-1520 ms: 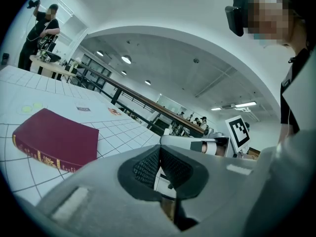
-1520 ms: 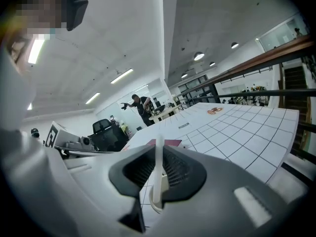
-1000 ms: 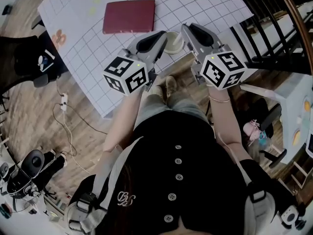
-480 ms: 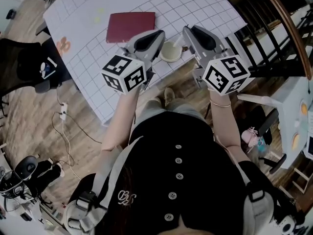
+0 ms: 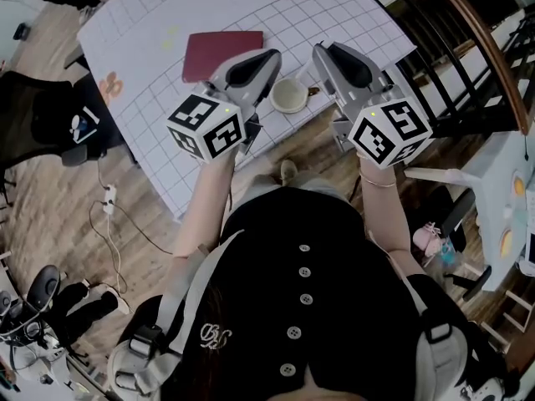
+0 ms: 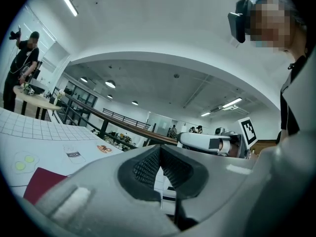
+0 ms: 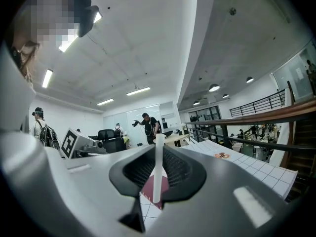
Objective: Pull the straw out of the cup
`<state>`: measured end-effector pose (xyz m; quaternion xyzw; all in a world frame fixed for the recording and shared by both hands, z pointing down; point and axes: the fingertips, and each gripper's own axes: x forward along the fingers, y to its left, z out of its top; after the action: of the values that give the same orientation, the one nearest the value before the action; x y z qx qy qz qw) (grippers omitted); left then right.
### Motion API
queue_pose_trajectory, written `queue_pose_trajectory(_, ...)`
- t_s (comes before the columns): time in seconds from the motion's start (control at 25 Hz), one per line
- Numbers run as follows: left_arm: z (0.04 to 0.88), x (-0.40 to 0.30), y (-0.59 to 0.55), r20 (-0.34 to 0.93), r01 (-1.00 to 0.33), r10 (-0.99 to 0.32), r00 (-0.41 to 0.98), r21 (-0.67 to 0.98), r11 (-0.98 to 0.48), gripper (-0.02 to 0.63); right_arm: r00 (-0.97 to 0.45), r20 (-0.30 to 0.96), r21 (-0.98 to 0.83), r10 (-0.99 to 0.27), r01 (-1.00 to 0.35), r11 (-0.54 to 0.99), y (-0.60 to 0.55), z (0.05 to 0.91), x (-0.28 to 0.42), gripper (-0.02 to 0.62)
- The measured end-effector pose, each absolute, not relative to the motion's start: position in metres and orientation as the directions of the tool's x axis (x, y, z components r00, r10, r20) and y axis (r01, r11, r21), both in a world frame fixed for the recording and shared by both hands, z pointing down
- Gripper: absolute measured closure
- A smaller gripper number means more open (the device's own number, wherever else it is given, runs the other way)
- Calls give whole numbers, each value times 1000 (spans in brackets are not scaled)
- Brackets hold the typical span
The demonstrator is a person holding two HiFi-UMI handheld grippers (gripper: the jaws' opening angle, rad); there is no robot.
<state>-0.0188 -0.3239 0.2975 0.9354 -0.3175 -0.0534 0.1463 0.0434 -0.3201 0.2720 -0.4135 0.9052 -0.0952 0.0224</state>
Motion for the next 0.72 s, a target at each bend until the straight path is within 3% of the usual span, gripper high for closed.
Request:
queue_pose_trajectory(0.44,283,-2,-309,-58,-494,-527,848,275,-825,609,-678,-67,-244,-732,-701,671,-310,249,47,555)
queue_pose_trajectory(0.72,283,0,-303,-75,-474,-508,858,266,-839,609,-705,-58,-249,-707,-676,694,-303,262,43,555)
